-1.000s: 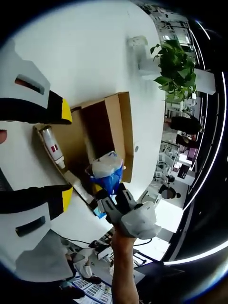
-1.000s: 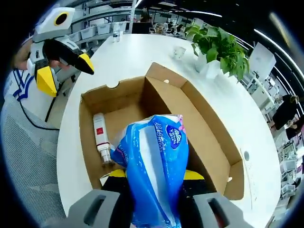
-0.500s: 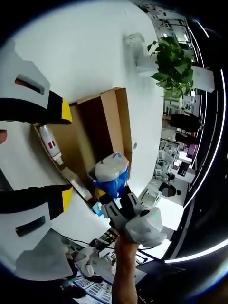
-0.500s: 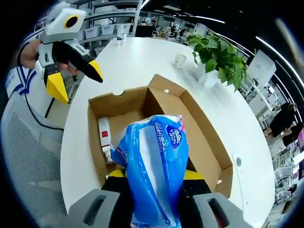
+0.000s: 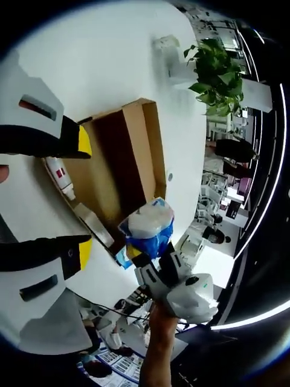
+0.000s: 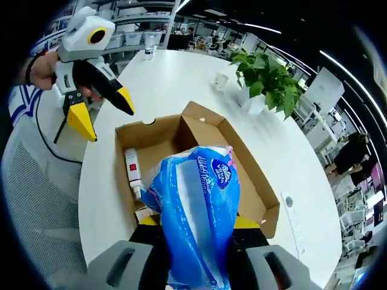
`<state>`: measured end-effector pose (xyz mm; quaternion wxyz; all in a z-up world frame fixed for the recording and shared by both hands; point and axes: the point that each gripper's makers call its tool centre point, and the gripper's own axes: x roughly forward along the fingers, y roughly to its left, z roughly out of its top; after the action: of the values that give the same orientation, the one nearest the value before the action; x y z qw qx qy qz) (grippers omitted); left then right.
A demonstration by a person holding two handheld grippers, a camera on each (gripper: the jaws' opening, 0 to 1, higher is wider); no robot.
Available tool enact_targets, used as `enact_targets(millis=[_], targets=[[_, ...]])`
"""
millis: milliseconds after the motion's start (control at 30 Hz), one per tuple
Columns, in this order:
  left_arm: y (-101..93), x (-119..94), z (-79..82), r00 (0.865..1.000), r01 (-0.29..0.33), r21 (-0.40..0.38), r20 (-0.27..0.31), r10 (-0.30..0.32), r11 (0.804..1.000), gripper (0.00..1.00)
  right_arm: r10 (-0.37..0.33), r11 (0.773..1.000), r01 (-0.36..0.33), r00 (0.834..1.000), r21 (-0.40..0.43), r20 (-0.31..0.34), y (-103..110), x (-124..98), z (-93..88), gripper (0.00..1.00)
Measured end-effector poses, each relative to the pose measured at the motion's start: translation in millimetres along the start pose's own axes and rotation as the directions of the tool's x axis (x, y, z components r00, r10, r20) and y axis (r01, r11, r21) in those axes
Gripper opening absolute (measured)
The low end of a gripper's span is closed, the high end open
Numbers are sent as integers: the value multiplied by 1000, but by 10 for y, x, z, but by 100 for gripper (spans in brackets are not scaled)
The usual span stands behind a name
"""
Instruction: Operate the shoe box by opening the lid, removing the specified soft item, and placing it in the target area until the item is outside and the box remains undamaged.
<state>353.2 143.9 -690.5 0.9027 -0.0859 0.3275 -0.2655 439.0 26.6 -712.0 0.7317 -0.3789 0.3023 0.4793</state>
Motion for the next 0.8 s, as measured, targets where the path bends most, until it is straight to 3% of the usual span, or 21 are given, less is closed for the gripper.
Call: enact_targets(millis=[333, 800], targets=[[-198, 104, 6, 999, 36, 28, -17, -35, 999, 52, -43, 999, 43, 999, 31, -7, -59, -301, -181, 32], [-353, 188, 66, 998, 52, 65, -37, -50, 997, 54, -63, 993, 71, 995, 96, -80, 19, -617, -961, 32]])
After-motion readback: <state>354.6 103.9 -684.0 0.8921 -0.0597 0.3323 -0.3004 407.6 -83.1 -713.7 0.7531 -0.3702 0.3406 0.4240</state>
